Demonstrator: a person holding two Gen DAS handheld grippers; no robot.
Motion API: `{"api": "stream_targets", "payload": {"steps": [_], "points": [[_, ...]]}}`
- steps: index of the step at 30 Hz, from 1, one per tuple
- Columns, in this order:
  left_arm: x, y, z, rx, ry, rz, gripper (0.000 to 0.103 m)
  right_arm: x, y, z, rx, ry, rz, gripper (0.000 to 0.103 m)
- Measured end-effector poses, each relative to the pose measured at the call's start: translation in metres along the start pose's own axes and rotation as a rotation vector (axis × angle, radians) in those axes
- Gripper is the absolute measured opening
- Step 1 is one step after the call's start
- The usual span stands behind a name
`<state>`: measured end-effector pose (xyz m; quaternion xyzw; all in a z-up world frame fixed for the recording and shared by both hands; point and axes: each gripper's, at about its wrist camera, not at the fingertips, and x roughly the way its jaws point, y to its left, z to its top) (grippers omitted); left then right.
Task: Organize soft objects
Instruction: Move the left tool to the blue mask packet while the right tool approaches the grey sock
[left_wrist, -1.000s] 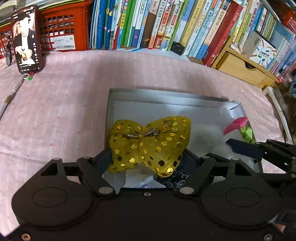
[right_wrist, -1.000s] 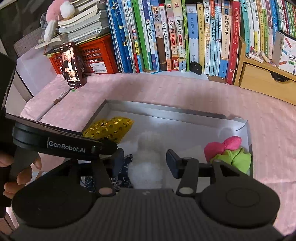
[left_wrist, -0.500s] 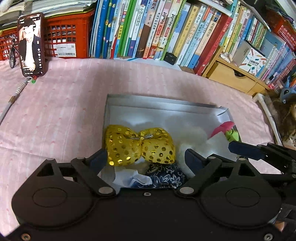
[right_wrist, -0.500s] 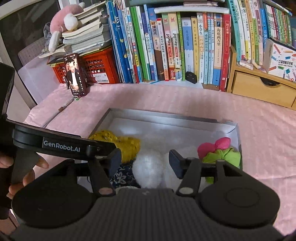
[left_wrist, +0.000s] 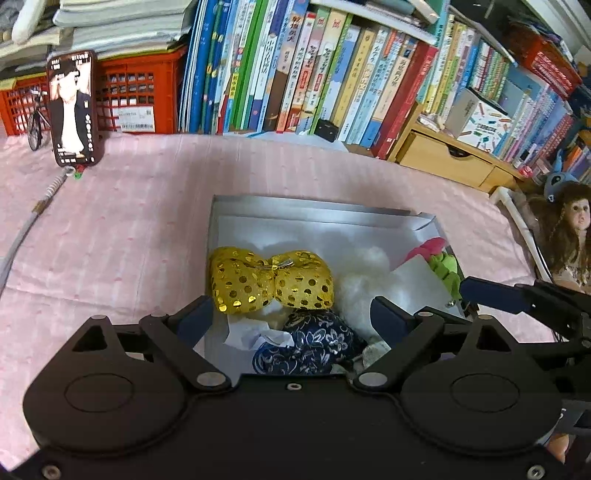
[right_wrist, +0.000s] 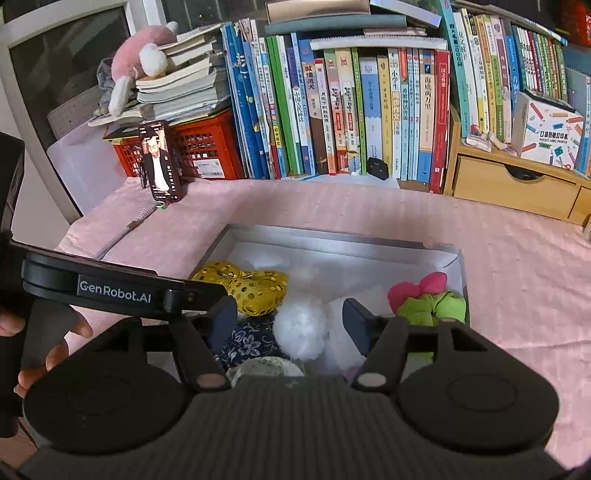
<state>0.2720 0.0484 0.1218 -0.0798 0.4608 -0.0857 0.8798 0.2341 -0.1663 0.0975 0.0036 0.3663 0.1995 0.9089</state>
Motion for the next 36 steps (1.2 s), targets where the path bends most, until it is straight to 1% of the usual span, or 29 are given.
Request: {"api": "stream_targets", "payload": {"steps": [6, 14, 22, 27, 29, 36], "points": [[-0.022, 0.001, -0.013, 0.03, -0.038, -0.003, 0.091, -0.015, 0.008, -0.008, -0.027, -0.024, 0.016, 0.079], [-0.048, 0.008, -0.031, 0.048, -0.083, -0.011, 0.092, -0.032, 0.026, -0.019, -0.069, -0.058, 0.033, 0.08], [-0.073, 0.032, -0.055, 0.034, -0.131, -0.025, 0.094, -0.043, 0.049, -0.031, -0.105, -0.094, 0.066, 0.082], [-0.088, 0.053, -0.077, 0.016, -0.165, -0.029, 0.094, -0.049, 0.072, -0.043, -0.156, -0.131, 0.077, 0.083], [-0.094, 0.062, -0.085, 0.021, -0.18, -0.016, 0.094, -0.052, 0.081, -0.047, -0.176, -0.148, 0.086, 0.083], [-0.103, 0.09, -0.106, 0.047, -0.235, 0.079, 0.094, -0.056, 0.115, -0.062, -0.264, -0.191, 0.11, 0.085]]}}
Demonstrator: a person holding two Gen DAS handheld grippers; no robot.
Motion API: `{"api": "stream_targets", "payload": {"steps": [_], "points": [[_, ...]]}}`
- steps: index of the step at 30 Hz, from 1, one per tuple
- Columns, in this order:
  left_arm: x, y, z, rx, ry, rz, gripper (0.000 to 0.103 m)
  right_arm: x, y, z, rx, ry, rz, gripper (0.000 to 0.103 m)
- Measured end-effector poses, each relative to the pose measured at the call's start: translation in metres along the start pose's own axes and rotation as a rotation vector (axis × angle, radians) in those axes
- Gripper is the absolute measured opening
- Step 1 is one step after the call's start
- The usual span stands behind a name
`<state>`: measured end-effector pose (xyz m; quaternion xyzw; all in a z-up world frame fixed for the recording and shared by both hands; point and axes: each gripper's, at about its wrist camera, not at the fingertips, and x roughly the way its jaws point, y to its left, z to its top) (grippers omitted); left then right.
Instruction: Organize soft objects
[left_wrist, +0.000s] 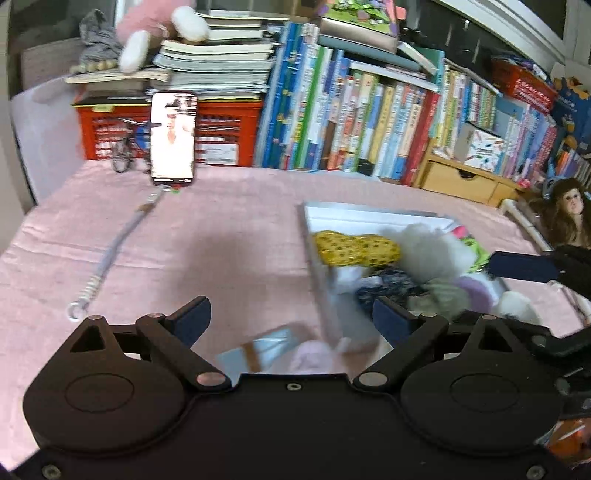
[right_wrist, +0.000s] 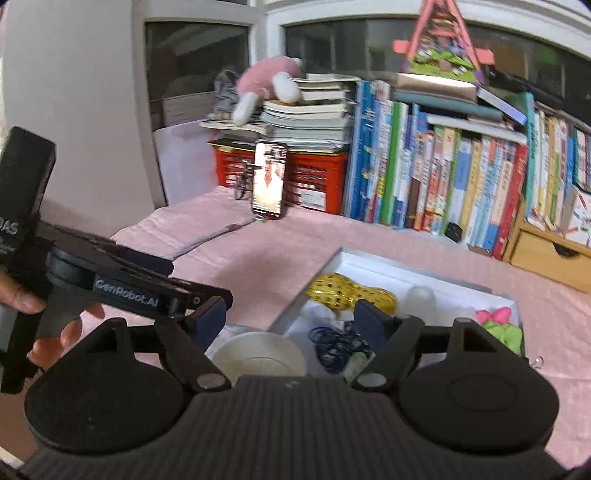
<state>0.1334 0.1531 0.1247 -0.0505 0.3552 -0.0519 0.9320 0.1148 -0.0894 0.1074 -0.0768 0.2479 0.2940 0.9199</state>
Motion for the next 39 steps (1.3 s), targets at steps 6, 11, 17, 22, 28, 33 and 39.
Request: {"api": "stream_targets", "payload": {"steps": [6, 11, 17, 22, 28, 33, 39], "points": [[0.004, 0.02, -0.013, -0.002, 0.007, 0.04, 0.091, 0.003, 0.031, -0.01, -0.123, -0.015, 0.003, 0.087], [0.009, 0.027, -0.019, 0.008, 0.024, 0.044, 0.079, 0.006, 0.054, -0.021, -0.255, -0.036, -0.005, 0.087], [0.018, 0.033, -0.025, 0.015, 0.049, 0.051, 0.073, 0.008, 0.078, -0.031, -0.365, -0.053, -0.01, 0.088], [0.03, 0.044, -0.032, -0.029, 0.081, 0.047, 0.07, 0.013, 0.1, -0.051, -0.441, -0.062, -0.024, 0.088], [0.041, 0.054, -0.04, -0.068, 0.109, 0.027, 0.059, 0.021, 0.128, -0.081, -0.546, -0.08, -0.08, 0.086], [0.048, 0.056, -0.043, -0.081, 0.124, 0.006, 0.05, 0.032, 0.143, -0.094, -0.611, -0.095, -0.151, 0.084], [0.054, 0.056, -0.046, -0.102, 0.141, -0.023, 0.045, 0.032, 0.143, -0.09, -0.574, -0.123, -0.173, 0.077]]}}
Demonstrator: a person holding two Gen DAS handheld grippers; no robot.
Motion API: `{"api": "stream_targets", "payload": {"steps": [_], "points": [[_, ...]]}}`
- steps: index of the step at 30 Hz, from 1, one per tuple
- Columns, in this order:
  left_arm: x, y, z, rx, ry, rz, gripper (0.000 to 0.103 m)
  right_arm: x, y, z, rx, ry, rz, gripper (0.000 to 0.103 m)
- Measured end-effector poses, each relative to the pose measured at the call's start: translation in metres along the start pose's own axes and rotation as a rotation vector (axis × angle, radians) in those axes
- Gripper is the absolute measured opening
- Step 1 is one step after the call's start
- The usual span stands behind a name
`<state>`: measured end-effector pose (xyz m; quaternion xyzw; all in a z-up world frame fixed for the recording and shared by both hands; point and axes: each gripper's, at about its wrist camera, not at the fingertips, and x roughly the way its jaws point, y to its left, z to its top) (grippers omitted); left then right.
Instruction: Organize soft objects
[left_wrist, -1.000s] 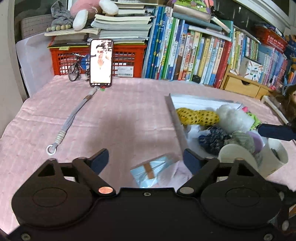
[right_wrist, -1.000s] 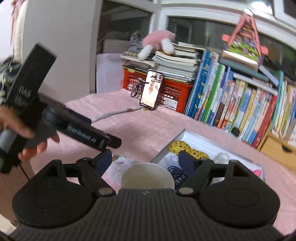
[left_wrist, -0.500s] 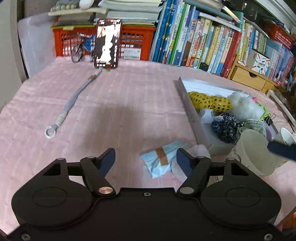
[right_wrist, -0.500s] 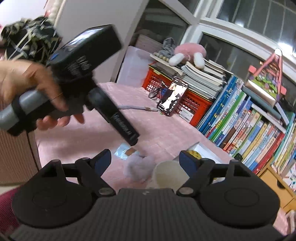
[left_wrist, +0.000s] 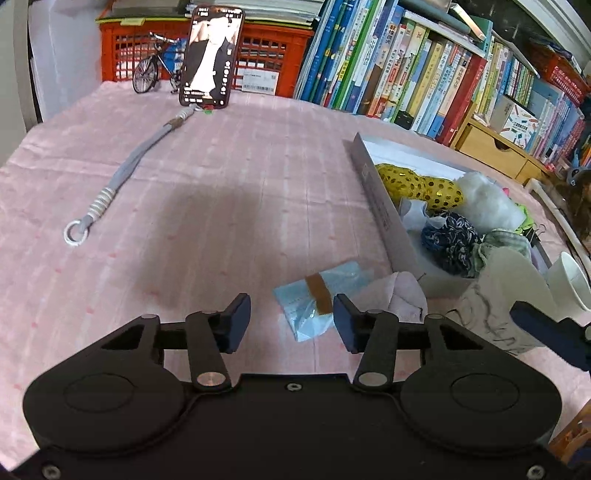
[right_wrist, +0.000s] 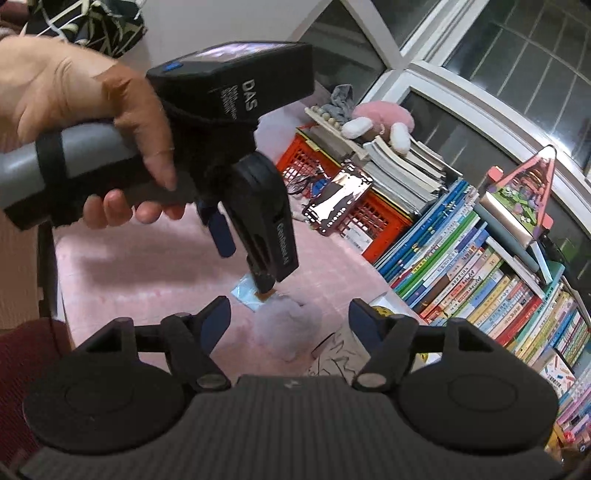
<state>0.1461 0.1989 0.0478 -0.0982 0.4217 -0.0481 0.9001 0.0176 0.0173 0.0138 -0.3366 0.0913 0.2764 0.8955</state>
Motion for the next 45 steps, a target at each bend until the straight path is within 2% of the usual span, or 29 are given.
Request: {"api": "stream_targets", "payload": {"steps": [4, 12, 16, 21, 28, 32, 39, 41, 42, 45], "points": [[0.004, 0.0, -0.001, -0.011, 0.014, -0.016, 0.04, 0.001, -0.002, 0.0, 0.011, -0.006, -0.001, 0.076], [0.01, 0.001, 0.001, -0.03, 0.005, -0.02, 0.04, 0.003, 0.005, 0.0, -0.023, -0.007, 0.011, 0.076], [0.013, 0.002, 0.009, -0.043, -0.008, -0.018, 0.04, 0.012, 0.008, 0.0, -0.036, 0.032, 0.013, 0.075], [0.027, 0.006, 0.016, -0.083, 0.026, -0.056, 0.04, 0.025, 0.011, 0.001, -0.05, 0.074, -0.015, 0.073], [0.023, 0.007, 0.014, -0.081, 0.029, -0.058, 0.019, 0.041, 0.017, 0.004, -0.087, 0.118, -0.059, 0.07], [0.014, 0.011, 0.01, -0.079, 0.035, -0.075, 0.015, 0.048, 0.018, 0.005, -0.101, 0.135, -0.066, 0.068], [0.001, 0.017, -0.003, -0.048, 0.047, -0.058, 0.009, 0.057, 0.021, 0.005, -0.117, 0.159, -0.061, 0.064], [-0.002, 0.02, -0.006, -0.042, 0.044, -0.048, 0.009, 0.058, 0.02, 0.005, -0.121, 0.161, -0.065, 0.054], [-0.004, 0.021, -0.007, -0.038, 0.04, -0.043, 0.009, 0.058, 0.02, 0.005, -0.12, 0.164, -0.065, 0.045], [-0.011, 0.021, -0.01, -0.023, 0.015, -0.025, 0.01, 0.057, 0.02, 0.005, -0.117, 0.167, -0.055, 0.041]]}}
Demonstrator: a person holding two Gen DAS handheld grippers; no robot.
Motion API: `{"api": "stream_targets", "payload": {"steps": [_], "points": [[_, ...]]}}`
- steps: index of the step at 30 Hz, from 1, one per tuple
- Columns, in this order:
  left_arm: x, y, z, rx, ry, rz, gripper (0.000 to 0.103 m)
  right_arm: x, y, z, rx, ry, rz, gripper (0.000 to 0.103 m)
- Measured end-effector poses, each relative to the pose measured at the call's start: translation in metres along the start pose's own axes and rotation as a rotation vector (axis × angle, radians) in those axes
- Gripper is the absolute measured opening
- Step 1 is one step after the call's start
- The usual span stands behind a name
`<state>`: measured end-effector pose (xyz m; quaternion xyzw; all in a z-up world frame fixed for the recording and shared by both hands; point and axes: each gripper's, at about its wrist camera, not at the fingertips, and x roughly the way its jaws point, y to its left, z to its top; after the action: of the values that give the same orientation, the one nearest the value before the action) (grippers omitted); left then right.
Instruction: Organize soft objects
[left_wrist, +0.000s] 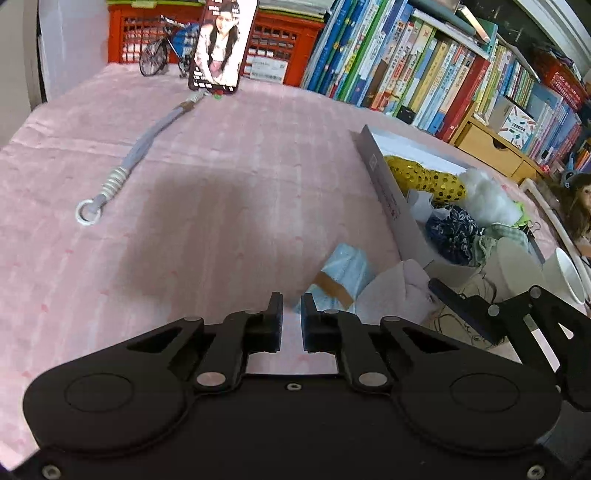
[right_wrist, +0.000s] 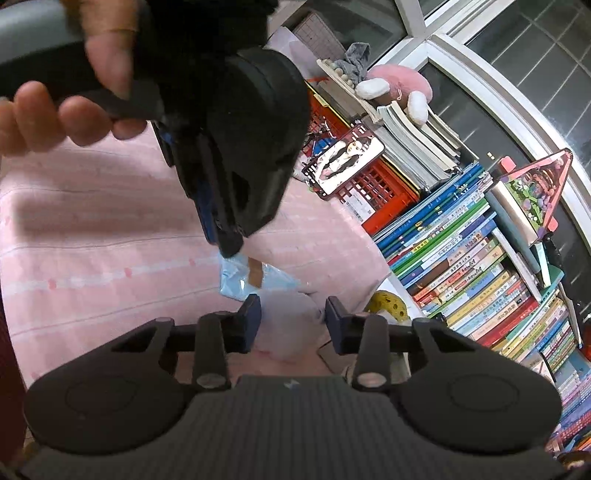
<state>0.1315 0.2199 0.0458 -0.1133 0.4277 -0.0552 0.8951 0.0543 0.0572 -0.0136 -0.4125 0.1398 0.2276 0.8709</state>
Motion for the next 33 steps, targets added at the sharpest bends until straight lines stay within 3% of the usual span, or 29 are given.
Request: {"api": "stream_targets", "payload": {"steps": [5, 7, 13, 23, 26, 32, 33], "points": [[-0.007, -0.007, 0.002, 0.034, -0.051, 0.009, 0.022, -0.004, -0.002, -0.001, 0.025, -0.014, 0.01, 0.034], [-0.007, -0.011, 0.002, 0.049, -0.06, 0.002, 0.035, -0.009, -0.003, -0.002, 0.036, -0.021, 0.015, 0.028], [0.002, -0.025, 0.004, 0.083, -0.066, -0.012, 0.044, -0.019, -0.002, -0.007, 0.037, -0.035, 0.023, 0.023], [0.026, -0.031, 0.003, 0.084, -0.003, 0.011, 0.039, -0.034, 0.001, -0.016, 0.058, -0.038, 0.078, 0.022], [0.025, -0.034, 0.0, 0.114, -0.017, 0.028, 0.037, -0.037, 0.001, -0.018, 0.086, -0.033, 0.099, 0.022], [0.016, -0.038, -0.012, 0.151, -0.024, 0.046, 0.036, -0.042, -0.004, -0.026, 0.182, -0.025, 0.13, 0.028], [0.014, -0.037, -0.014, 0.156, -0.027, 0.048, 0.036, -0.043, -0.006, -0.028, 0.202, -0.03, 0.134, 0.035]]}}
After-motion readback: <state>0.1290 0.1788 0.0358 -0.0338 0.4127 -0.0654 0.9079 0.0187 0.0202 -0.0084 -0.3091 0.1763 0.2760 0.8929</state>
